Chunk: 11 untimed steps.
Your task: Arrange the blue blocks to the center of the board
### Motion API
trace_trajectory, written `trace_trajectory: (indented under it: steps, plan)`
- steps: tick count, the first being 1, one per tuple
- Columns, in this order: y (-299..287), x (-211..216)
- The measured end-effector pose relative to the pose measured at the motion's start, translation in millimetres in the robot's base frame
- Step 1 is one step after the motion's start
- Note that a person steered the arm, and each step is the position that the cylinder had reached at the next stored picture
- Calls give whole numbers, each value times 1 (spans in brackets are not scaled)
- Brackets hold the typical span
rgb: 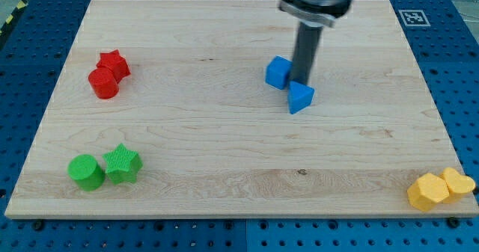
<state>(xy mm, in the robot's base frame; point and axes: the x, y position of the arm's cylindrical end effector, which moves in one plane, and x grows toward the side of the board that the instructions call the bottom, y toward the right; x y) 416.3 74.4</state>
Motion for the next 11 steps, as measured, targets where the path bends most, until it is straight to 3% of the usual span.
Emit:
trace_trajectory:
  steps: [2,3,4,7,9,10,11]
  plan:
    - [64,-19]
    - [70,-64]
    - [49,-78]
    - [-3,-10]
    - [71,3]
    - [84,33]
    - [55,47]
